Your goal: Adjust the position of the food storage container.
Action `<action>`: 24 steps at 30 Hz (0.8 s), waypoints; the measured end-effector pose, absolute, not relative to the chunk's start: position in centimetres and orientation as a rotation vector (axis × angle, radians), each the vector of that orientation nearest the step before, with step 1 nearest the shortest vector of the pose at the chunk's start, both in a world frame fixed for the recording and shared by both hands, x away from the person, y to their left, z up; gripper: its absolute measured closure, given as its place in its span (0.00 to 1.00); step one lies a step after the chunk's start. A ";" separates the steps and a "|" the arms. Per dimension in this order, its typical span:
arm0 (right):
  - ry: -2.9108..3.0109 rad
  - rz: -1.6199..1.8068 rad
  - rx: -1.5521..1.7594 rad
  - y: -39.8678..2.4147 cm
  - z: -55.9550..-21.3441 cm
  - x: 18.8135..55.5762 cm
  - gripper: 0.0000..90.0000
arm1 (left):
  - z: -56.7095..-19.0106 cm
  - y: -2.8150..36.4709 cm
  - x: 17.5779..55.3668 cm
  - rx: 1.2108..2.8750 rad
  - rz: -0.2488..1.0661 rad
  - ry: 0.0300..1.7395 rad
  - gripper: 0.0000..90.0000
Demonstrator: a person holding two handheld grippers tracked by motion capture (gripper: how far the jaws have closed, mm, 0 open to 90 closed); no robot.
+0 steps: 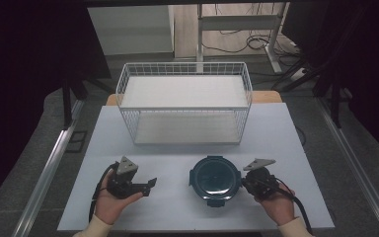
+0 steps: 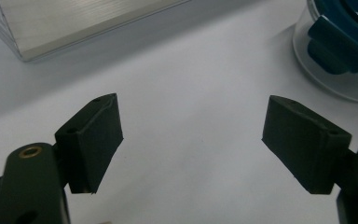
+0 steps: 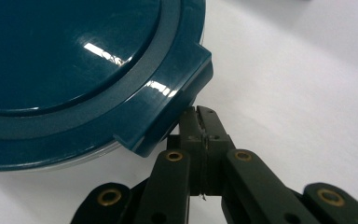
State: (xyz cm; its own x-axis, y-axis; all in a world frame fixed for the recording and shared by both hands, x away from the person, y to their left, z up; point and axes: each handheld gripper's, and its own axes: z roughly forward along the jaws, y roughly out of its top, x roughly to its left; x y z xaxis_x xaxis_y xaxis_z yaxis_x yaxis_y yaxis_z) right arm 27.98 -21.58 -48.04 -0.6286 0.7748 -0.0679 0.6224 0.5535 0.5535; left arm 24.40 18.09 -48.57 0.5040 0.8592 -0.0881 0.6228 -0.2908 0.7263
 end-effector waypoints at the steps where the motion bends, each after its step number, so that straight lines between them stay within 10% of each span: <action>1: 2.488 0.708 1.149 -21.3 -48.0 27.9 1.00 | -48.6 18.1 24.4 2.024 0.416 1.211 0.22; 24: 2.556 0.734 1.007 -16.5 -48.3 27.1 1.00 | -48.7 18.0 24.4 2.028 0.413 1.205 0.22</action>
State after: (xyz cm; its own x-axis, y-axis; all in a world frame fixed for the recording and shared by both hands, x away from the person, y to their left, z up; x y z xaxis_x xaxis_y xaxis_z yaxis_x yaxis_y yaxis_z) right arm 27.10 -16.48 -48.30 -0.7107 0.6983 -0.0855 0.5466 0.6245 0.5579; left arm 24.42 17.98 -48.66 0.5096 0.8558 -0.0887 0.6216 -0.2948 0.7258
